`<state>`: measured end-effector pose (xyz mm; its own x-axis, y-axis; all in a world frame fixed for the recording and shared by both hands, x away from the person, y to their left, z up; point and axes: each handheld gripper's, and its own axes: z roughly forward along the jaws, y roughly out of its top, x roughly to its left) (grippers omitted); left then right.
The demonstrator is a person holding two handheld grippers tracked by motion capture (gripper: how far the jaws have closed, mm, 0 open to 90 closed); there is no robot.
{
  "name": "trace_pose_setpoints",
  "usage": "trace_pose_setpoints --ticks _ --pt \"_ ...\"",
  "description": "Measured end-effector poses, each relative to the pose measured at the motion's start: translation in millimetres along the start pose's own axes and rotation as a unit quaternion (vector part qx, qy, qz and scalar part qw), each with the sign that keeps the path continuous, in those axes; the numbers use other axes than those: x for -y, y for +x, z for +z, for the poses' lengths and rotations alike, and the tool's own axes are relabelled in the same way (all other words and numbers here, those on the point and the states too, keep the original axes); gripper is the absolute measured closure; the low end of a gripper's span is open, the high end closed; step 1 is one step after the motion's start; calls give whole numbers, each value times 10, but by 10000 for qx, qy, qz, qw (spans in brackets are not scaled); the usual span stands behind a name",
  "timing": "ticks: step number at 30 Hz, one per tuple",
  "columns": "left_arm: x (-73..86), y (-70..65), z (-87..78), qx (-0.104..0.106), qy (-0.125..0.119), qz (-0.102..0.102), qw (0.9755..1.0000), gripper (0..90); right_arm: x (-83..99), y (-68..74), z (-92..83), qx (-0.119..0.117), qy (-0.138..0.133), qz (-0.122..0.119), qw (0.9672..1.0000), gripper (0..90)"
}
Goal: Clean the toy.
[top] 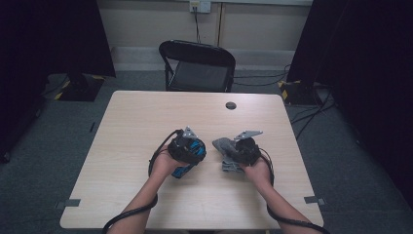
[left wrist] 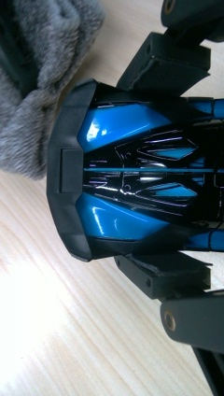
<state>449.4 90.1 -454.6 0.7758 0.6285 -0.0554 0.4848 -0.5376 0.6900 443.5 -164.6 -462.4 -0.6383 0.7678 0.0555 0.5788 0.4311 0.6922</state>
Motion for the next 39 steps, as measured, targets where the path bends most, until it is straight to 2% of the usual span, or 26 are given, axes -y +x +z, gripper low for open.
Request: trace_pose_setpoints --ticks 6,9,10,12,13,15,16,18,19,22,27,31,39 --pt "-64 -24 -53 52 -35 84 9999 255 -159 -59 -82 -209 -120 59 9997 758" --pt "-109 -51 -80 73 -62 153 9998 255 -256 -85 -108 -271 -227 64 9994 759" --pt "-146 -81 -104 91 -113 250 9996 255 -332 -90 -118 -362 -286 97 9989 759" --pt "-165 -97 -111 130 -123 259 9995 254 -372 -82 -120 -410 -291 60 9987 760" --pt "-180 -108 -116 152 -148 242 9995 255 -447 -52 -110 -491 -270 -75 9984 759" --pt "-211 -118 -118 188 -145 280 9993 254 -479 -30 -103 -498 -248 -152 9983 760" --pt "-230 -126 -115 203 -127 310 9992 255 -531 11 -82 -551 -209 -313 9978 759" --pt "-239 -128 -116 231 -114 329 9991 255 -552 27 -70 -584 -222 -348 9974 760" --pt "-255 -120 -121 196 -126 359 9991 255 -582 73 -48 -709 -163 -482 9962 759" --pt "-256 -78 -123 177 -89 300 9994 255 -597 165 -30 -691 -110 -783 9945 760" --pt "-234 -27 -121 120 -54 271 9995 255 -593 201 -44 -787 -133 -882 9929 761" --pt "-226 -14 -111 92 -55 256 9996 255 -574 208 -45 -828 -133 -881 9926 761" --pt "-239 59 -118 -96 -21 138 9999 255 -491 200 -81 -962 -202 -816 9918 759"
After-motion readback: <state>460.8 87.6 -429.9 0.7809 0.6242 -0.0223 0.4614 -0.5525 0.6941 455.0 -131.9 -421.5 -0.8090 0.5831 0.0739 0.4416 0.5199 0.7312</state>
